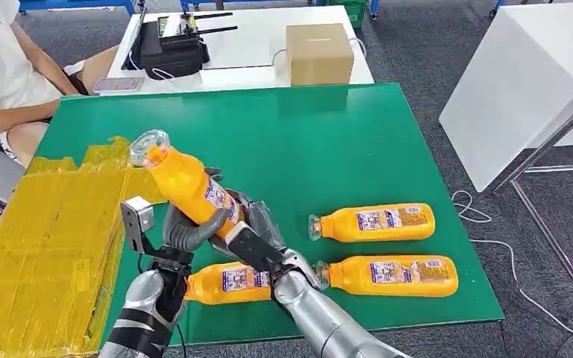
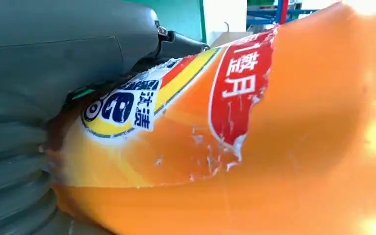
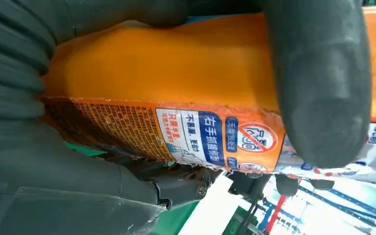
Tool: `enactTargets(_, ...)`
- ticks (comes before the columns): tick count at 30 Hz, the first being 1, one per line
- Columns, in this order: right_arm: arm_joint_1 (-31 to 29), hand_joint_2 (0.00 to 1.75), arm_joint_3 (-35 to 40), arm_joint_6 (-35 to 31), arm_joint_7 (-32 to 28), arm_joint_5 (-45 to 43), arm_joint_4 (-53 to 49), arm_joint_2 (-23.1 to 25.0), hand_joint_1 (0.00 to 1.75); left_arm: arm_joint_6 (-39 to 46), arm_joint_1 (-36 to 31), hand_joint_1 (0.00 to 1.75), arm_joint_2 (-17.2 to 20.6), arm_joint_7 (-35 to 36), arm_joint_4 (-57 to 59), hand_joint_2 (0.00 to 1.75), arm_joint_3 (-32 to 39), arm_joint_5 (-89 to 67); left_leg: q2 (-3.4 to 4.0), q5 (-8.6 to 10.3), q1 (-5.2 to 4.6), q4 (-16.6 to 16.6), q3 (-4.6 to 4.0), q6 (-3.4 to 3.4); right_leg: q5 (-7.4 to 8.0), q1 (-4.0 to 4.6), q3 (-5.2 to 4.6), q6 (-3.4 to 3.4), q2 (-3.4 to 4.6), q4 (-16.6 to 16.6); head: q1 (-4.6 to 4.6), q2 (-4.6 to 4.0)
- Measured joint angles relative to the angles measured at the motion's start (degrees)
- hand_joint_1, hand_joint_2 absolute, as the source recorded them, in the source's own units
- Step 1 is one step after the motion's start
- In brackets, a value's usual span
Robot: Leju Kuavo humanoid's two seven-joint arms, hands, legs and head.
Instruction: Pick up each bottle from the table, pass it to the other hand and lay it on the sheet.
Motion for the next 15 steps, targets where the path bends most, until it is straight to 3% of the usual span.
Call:
enactTargets(7,-0.3,1.75,-0.1,-0.3,-0.5,1.5,0.3,0.2,1.75,1.6,1.0,1.75,-0.3,0.0,-2.3,1.75,0.6,1.0,0.01,0.0,0.01,0.0,0.0,0.0,0.0,0.01,-0.01,0.0,0.0,0.0,0.02,0.0)
enactTargets(8,-0.4,1.75,-0.2,-0.3,-0.7,1.8,0.3,0.3,1.66,1.9,1.1,1.75,-0.3,-0.1,-2.7,1.75,0.7,1.1,0.01,0.0,0.01,0.0,0.0,0.0,0.0,0.01,-0.01,0.0,0.0,0.0,0.0,0.0)
enactTargets(9,-0.4,1.75,-0.4,-0.3,-0.8,2.0,0.3,0.3,1.03,2.2,1.2,1.75,-0.3,-0.1,-3.1,1.75,0.8,1.1,0.01,0.0,0.01,0.0,0.01,0.0,0.0,0.01,-0.01,0.0,0.0,0.0,0.0,0.0)
enactTargets(14,-0.3,1.75,-2.8,-0.6,-1.5,5.5,-0.5,0.8,1.03,4.6,1.9,1.75,-0.6,-0.5,-5.2,1.75,1.0,-0.9,0.01,0.0,0.01,0.0,0.01,0.0,0.0,0.01,-0.01,0.0,0.0,0.0,0.0,0.0)
enactTargets(15,-0.1,1.75,-3.4,-0.5,-1.6,6.3,-1.0,0.8,0.0,5.1,2.0,1.75,-0.6,-0.8,-5.6,1.75,1.0,-1.4,0.01,0.0,0.01,0.0,0.0,0.0,0.0,0.01,-0.01,0.0,0.0,0.0,0.02,0.0)
